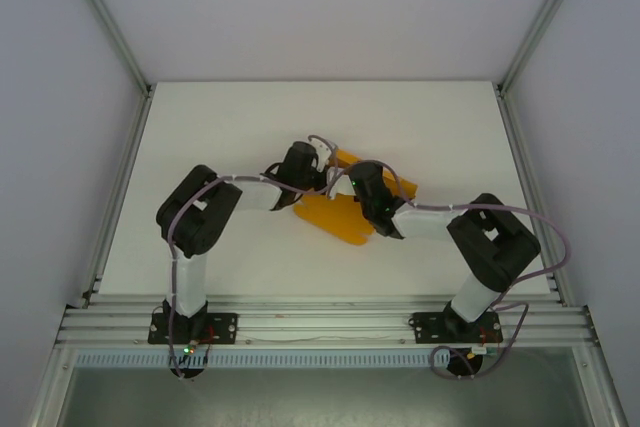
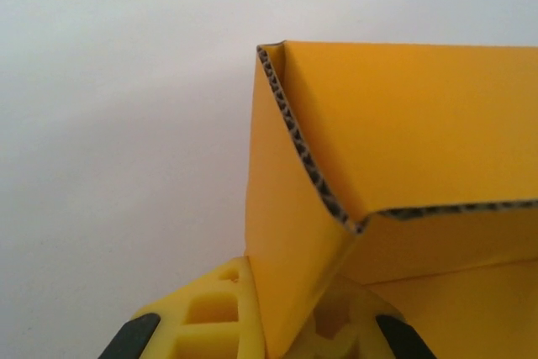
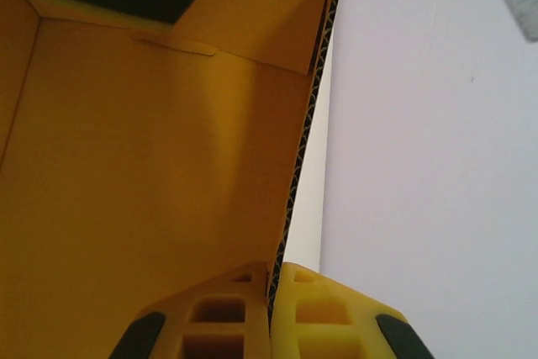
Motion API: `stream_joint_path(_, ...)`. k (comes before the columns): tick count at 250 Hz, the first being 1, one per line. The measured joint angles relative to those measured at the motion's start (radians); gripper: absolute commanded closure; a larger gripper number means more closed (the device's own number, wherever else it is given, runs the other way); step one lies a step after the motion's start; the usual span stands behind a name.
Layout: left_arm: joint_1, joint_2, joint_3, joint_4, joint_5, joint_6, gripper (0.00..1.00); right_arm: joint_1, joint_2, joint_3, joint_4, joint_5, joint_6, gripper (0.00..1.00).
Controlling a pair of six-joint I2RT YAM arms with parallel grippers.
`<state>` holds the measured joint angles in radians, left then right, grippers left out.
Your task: Assemble paper box
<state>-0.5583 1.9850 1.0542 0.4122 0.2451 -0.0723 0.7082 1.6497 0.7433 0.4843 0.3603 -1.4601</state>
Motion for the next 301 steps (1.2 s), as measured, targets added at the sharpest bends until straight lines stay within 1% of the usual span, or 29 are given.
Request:
stream_joint_path(30, -0.037, 0.000, -0.007, 0.011, -0.122, -0.066, 1.00, -0.001, 0.000, -0.005, 0.011, 0.000, 0.012, 1.00)
stream_joint_path(55, -0.053, 0.000, -0.014, 0.023, -0.174, -0.089, 1.00, -0.001, 0.000, -0.005, 0.014, -0.001, 0.027, 1.00)
stream_joint_path(73, -0.055, 0.000, -0.017, 0.030, -0.175, -0.086, 1.00, -0.001, 0.000, -0.005, 0.016, -0.001, 0.041, 0.90)
stream_joint_path(96, -0.050, -0.001, -0.036, 0.065, -0.158, -0.076, 1.00, 0.000, 0.000, -0.005, 0.009, -0.015, 0.070, 0.80)
stream_joint_path(107, -0.045, -0.002, -0.044, 0.078, -0.146, -0.068, 1.00, 0.001, -0.001, -0.004, 0.001, -0.028, 0.082, 0.72)
stream_joint_path(125, -0.037, -0.011, -0.066, 0.101, -0.126, -0.055, 1.00, 0.000, -0.004, -0.004, -0.021, -0.053, 0.111, 0.66)
stream_joint_path(126, -0.037, -0.011, -0.067, 0.102, -0.125, -0.054, 1.00, 0.000, -0.005, -0.004, -0.021, -0.053, 0.114, 0.65)
stream_joint_path(129, -0.036, -0.014, -0.072, 0.105, -0.121, -0.050, 1.00, 0.000, -0.006, -0.004, -0.024, -0.056, 0.121, 0.55)
stream_joint_path(132, -0.035, -0.016, -0.076, 0.108, -0.119, -0.050, 1.00, 0.000, -0.008, -0.004, -0.029, -0.062, 0.121, 0.51)
stream_joint_path(142, -0.031, -0.023, -0.087, 0.114, -0.113, -0.043, 1.00, -0.001, -0.016, -0.004, -0.048, -0.079, 0.138, 0.49)
stream_joint_path(168, -0.023, -0.036, -0.105, 0.116, -0.090, -0.032, 1.00, -0.005, -0.046, -0.004, -0.113, -0.107, 0.180, 0.48)
stream_joint_path(188, -0.019, -0.046, -0.116, 0.116, -0.071, -0.030, 1.00, -0.024, -0.080, -0.004, -0.150, -0.114, 0.208, 0.50)
stream_joint_path(196, -0.016, -0.049, -0.120, 0.116, -0.063, -0.027, 1.00, -0.035, -0.093, -0.004, -0.157, -0.114, 0.214, 0.52)
stream_joint_path(206, -0.015, -0.051, -0.122, 0.116, -0.053, -0.024, 1.00, -0.047, -0.107, -0.005, -0.161, -0.114, 0.224, 0.59)
stream_joint_path(222, -0.014, -0.051, -0.122, 0.113, -0.044, -0.018, 1.00, -0.062, -0.124, -0.005, -0.166, -0.114, 0.232, 0.75)
stream_joint_path(233, -0.013, -0.051, -0.122, 0.112, -0.040, -0.013, 1.00, -0.069, -0.129, -0.005, -0.167, -0.115, 0.243, 0.82)
stream_joint_path(241, -0.013, -0.051, -0.122, 0.112, -0.038, -0.013, 1.00, -0.069, -0.129, -0.005, -0.171, -0.118, 0.244, 0.84)
stream_joint_path(259, -0.013, -0.051, -0.121, 0.109, -0.036, -0.013, 1.00, -0.068, -0.126, -0.005, -0.185, -0.122, 0.242, 0.85)
stream_joint_path(291, -0.013, -0.051, -0.118, 0.106, -0.035, -0.012, 1.00, -0.068, -0.113, -0.005, -0.184, -0.114, 0.235, 1.00)
stream_joint_path(301, -0.011, -0.051, -0.111, 0.096, -0.035, -0.013, 1.00, -0.068, -0.111, -0.005, -0.181, -0.114, 0.226, 1.00)
